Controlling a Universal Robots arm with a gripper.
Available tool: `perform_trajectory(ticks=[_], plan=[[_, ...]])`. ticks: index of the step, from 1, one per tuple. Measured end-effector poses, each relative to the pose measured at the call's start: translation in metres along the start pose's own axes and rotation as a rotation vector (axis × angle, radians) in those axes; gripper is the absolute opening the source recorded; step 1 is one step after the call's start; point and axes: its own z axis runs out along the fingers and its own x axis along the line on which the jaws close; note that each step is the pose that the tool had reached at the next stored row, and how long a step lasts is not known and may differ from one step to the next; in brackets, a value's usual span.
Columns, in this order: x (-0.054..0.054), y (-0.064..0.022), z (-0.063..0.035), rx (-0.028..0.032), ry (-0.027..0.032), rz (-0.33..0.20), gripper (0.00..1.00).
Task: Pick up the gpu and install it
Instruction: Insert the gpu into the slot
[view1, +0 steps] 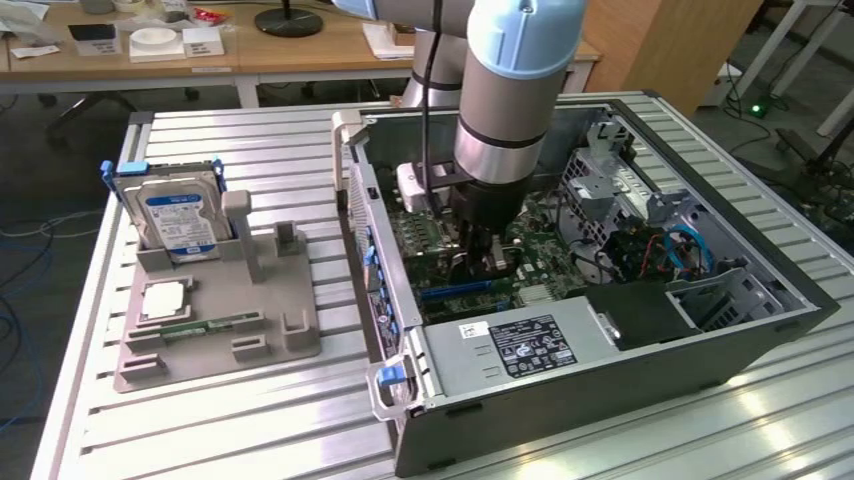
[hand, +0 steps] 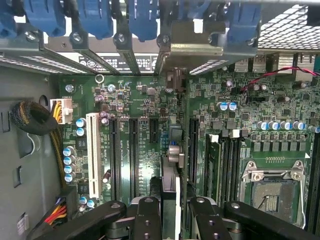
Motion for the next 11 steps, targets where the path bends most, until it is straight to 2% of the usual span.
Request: perform_trajectory(ticks=[11], plan=[[-0.0012,0.0015,0.0008,0.0,0.0023,-0.001,0.27]])
